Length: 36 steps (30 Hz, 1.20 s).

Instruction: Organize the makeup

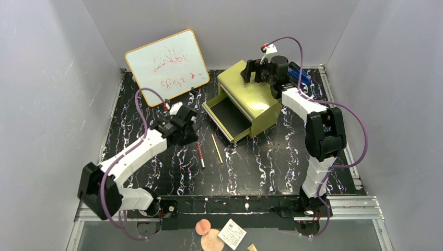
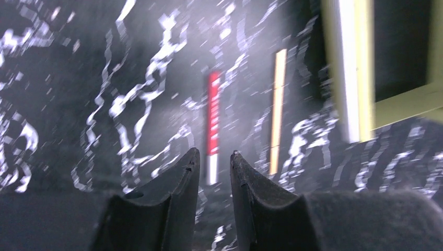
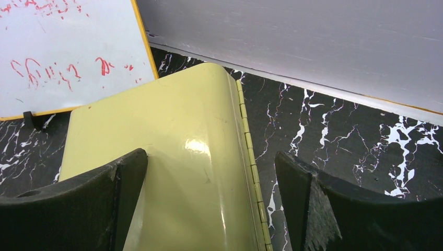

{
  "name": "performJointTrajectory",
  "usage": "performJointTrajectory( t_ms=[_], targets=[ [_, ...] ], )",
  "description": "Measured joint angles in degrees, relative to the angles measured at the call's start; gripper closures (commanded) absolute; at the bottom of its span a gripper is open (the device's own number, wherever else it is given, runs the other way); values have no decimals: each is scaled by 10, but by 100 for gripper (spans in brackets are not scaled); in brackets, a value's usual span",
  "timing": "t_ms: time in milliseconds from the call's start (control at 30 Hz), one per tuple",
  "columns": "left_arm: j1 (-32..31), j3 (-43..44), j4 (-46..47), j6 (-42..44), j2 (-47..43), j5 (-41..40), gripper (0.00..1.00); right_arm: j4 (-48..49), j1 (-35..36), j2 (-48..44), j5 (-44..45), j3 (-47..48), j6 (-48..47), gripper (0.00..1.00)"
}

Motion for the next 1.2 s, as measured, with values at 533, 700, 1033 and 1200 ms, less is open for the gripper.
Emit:
performJointTrajectory(
  t_ms=[533, 700, 1033, 1200],
  targets=[
    [-44, -174, 1, -49, -20, 5, 70, 0, 0, 1, -2, 0, 0, 1],
    [-49, -145, 15, -43, 23, 7, 70, 0, 0, 1, -2, 0, 0, 1],
    [-51, -114, 58, -34, 68, 14, 70, 0, 0, 1, -2, 0, 0, 1],
    [-51, -114, 69, -31, 84, 18, 70, 0, 0, 1, -2, 0, 0, 1]
  ],
)
